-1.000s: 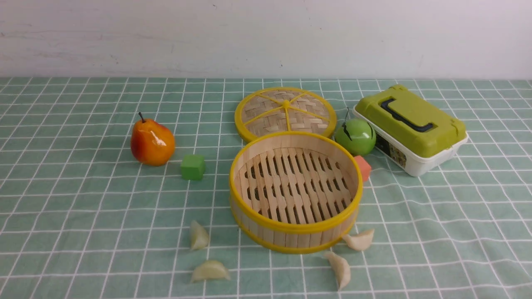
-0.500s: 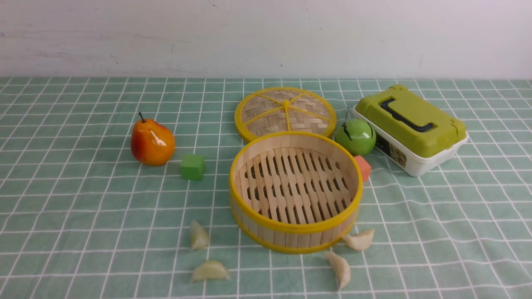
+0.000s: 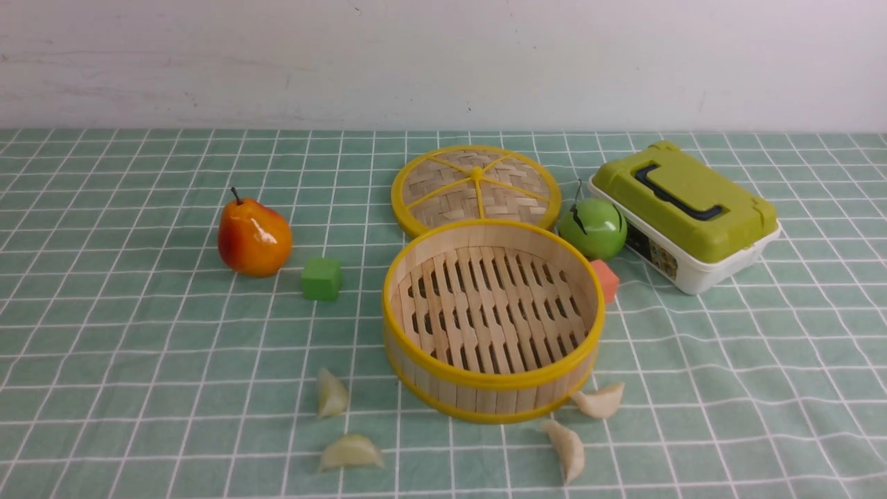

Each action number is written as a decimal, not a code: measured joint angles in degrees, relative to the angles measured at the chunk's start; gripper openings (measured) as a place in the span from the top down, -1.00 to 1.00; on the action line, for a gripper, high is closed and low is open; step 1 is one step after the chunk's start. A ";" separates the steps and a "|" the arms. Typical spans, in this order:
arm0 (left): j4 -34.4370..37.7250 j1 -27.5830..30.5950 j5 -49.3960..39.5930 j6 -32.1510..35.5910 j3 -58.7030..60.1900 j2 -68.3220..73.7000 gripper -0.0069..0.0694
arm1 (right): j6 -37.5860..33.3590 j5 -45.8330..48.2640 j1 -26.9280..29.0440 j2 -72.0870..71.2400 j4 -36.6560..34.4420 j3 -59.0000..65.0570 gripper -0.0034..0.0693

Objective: Put the dumplings into the steamer on the table with the blue tablecloth.
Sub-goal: 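Reach for and grasp a dumpling on the table with the left gripper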

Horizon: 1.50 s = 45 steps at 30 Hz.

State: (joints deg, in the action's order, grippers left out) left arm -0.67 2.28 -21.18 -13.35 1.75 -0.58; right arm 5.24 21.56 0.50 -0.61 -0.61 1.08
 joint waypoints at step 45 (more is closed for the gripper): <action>50.93 0.00 7.87 -26.27 -2.53 0.00 0.50 | 14.34 -2.30 0.00 0.00 -46.95 0.35 0.25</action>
State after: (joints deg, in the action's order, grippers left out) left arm 50.26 2.28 -13.31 -39.62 -0.78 -0.58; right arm 19.58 19.26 0.50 -0.61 -47.56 1.43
